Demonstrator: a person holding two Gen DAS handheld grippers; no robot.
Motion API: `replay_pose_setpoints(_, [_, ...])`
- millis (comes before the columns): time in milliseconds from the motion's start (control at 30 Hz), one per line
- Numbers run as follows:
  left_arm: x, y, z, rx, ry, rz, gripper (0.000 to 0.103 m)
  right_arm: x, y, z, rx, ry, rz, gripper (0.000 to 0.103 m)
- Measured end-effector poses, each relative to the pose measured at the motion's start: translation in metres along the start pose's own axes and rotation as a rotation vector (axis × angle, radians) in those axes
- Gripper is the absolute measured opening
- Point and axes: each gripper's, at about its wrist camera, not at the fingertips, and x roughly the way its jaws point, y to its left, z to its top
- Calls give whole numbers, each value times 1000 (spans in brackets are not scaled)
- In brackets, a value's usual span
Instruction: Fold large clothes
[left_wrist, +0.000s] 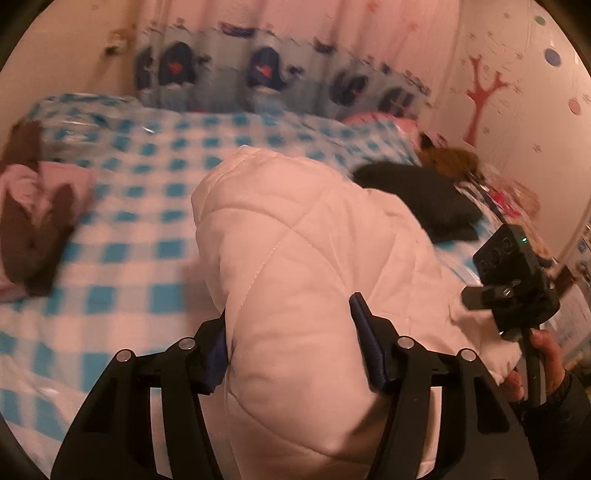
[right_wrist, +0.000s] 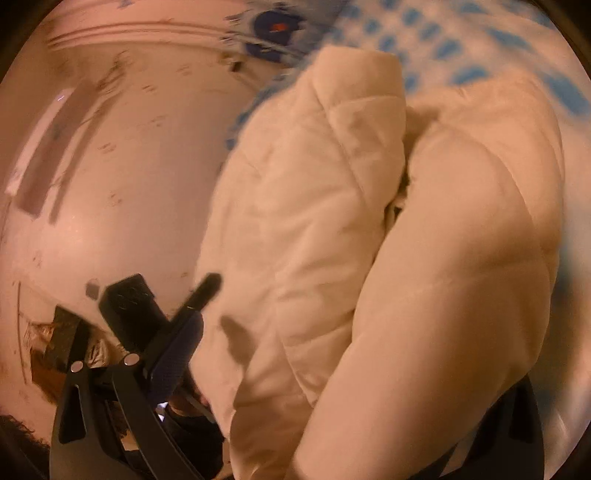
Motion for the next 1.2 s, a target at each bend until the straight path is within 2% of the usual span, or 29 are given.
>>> replay_pose_setpoints(67, [-9,30,8,-25,-15,38,56,33,17,24,-42,19,22,98])
replay_pose_setpoints(133, [-7,67,10,-35,3,81,56,83,22,41,-68,67,-5,98])
replay_pose_setpoints(200, [18,108,2,-64,85,108,58,138,4,51,-73,134,-114,98])
replay_pose_setpoints(233, [35,129,-5,-103,150,113,59,168,-18,48,-38,196,-216,98])
replay_pose_setpoints(267, [48,149,-13,-156,192,103,62,181,-30,44,-10,226,-238,98])
replay_pose_setpoints(300, [52,167,-22,-213,206,55,62,184,-38,41,11,227,-205,98])
replay_pose_setpoints(333, [48,172,-25,-217,195,23,62,179,-39,37,-1,213,-183,98])
replay_pose_setpoints(400, [33,169,-24,-177,183,-2,63,160,-37,30,1,214,-166,98])
replay_pose_setpoints(467, [16,166,-18,-151,158,-3,62,130,-30,28,-3,192,-191,98])
replay_pose_setpoints(500, [-2,164,-14,-124,95,11,62,110,-22,28,-25,157,-213,98])
replay_pose_setpoints(567, [-26,162,-3,-100,-9,12,66,75,3,36,-103,33,-332,98])
replay_pose_setpoints(600, [-32,167,7,-115,-52,2,67,61,24,46,-154,-45,-360,98])
replay_pose_setpoints(633, [-32,169,13,-131,-74,-15,71,58,45,58,-193,-90,-340,98])
replay_pose_setpoints(667, [-26,172,19,-149,-79,-32,71,62,60,68,-216,-107,-323,98])
replay_pose_setpoints(733, [1,174,28,-213,-50,-128,71,93,93,93,-265,-102,-270,98])
replay_pose_setpoints(767, [11,172,28,-234,-31,-141,71,124,109,102,-266,-80,-236,98])
replay_pose_setpoints(833, [39,162,18,-241,21,-200,71,183,112,132,-202,-41,-180,98])
replay_pose_setpoints(867, [47,156,10,-235,30,-192,72,209,92,141,-142,-29,-175,98])
replay_pose_setpoints(900, [54,146,-1,-206,27,-163,73,220,66,136,-113,-27,-221,96])
replay_pose_setpoints(933, [56,135,-13,-172,21,-154,74,238,31,128,-80,-17,-304,87])
replay_pose_setpoints(967, [59,130,-18,-147,10,-168,74,251,21,122,-69,-11,-347,74])
replay_pose_setpoints(1000, [61,125,-24,-130,6,-197,74,246,2,107,-88,-59,-377,61])
replay_pose_setpoints(1033, [60,121,-27,-109,10,-201,74,237,-10,99,-80,-110,-336,53])
replay_pose_setpoints(1067, [60,111,-29,-58,14,-189,75,217,-24,91,-51,-137,-304,50])
replay_pose_setpoints(1133, [58,102,-28,-13,11,-164,75,196,-42,88,10,-140,-219,46])
replay_pose_setpoints(1200, [47,100,-23,-14,7,-139,75,190,-30,93,15,-114,-236,46])
